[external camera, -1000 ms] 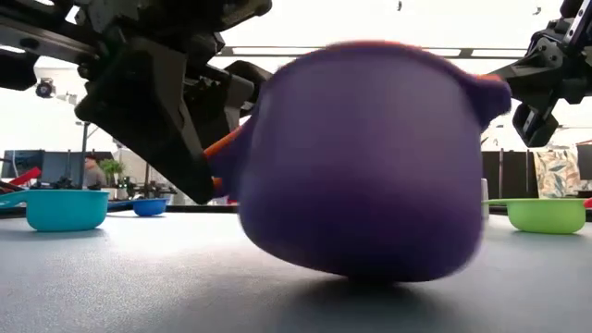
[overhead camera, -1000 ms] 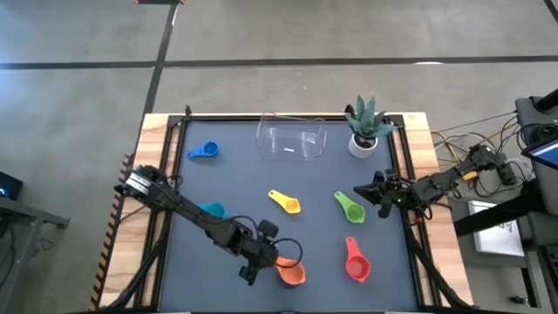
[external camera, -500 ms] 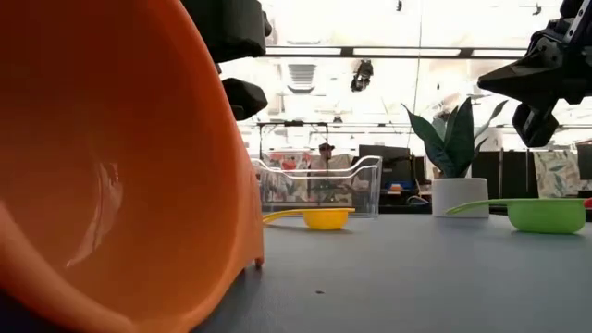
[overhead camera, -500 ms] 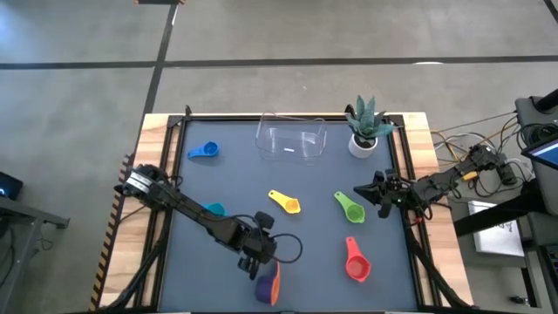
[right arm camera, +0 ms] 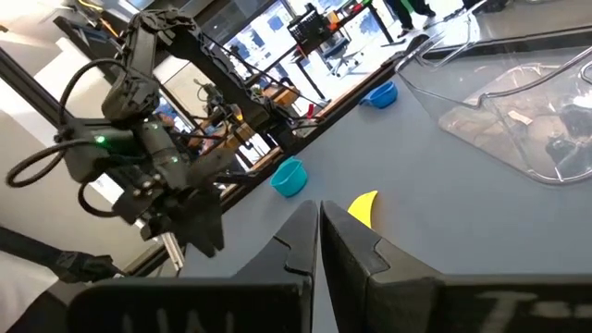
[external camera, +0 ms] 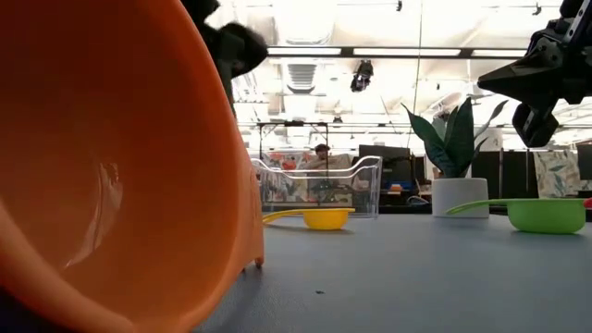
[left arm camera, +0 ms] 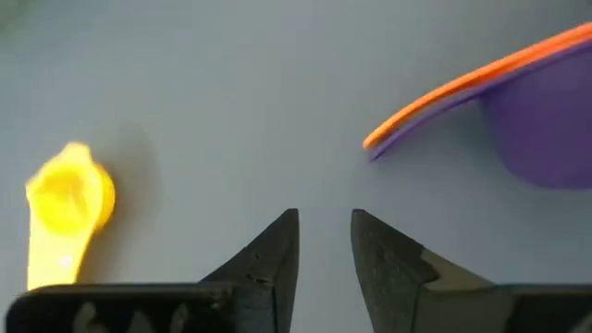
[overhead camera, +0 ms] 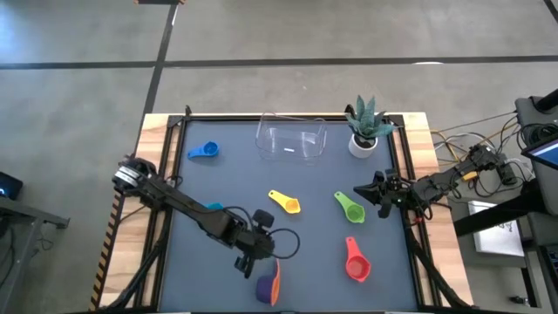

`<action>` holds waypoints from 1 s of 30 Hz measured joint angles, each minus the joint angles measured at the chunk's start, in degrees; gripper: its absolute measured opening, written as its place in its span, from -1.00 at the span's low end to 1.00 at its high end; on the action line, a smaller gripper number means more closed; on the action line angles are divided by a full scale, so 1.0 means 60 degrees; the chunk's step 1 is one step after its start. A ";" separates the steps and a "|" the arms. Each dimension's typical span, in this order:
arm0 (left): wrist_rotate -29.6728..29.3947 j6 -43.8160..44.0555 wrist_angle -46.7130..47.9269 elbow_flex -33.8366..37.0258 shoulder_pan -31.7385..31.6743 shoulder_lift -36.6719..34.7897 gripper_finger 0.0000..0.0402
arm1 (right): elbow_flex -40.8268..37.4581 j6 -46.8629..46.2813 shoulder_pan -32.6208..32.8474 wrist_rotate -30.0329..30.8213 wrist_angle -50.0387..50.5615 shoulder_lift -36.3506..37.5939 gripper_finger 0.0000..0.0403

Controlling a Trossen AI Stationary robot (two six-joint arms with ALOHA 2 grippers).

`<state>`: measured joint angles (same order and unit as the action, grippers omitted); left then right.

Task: Nest measuring cups in basket
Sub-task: Move the stacked measuring cups to the center of the table

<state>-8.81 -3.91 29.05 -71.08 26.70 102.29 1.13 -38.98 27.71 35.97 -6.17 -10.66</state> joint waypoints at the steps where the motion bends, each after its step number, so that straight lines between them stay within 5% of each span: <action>1: 0.0060 -0.0313 -0.0021 -0.0030 0.0062 0.0025 -0.53 | -0.0003 0.0000 -0.0002 0.0000 0.0000 0.0000 -0.96; 17: 0.0144 -0.4555 -0.1296 -0.0085 0.0317 0.0717 0.18 | 0.0000 0.0000 -0.0001 0.0000 0.0007 0.0007 -0.96; 30: 0.0770 -0.6038 -0.2246 -0.0079 0.0328 0.1706 0.10 | 0.0000 0.0000 -0.0001 0.0000 -0.0010 0.0004 -0.96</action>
<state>-4.18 -40.13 15.57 -71.56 28.67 112.52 1.12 -38.98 27.71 35.97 -6.24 -10.63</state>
